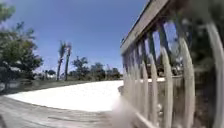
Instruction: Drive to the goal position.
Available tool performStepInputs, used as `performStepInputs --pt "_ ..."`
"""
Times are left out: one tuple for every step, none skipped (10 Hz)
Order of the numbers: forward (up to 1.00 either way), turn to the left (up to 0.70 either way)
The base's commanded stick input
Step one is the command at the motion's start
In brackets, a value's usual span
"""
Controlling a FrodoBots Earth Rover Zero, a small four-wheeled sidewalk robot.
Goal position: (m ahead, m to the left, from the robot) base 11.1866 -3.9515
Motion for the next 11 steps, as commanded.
performStepInputs --pt "0.70 0.14" --pt "0.70 0.14" --pt "0.70 0.14" --pt "0.70 0.14" --pt "0.70 0.14" --pt "0.70 0.05" --pt "0.70 0.00" --pt "0.70 0.00" --pt "0.70 0.00" --pt "0.70 0.00" --pt "0.70 0.00"
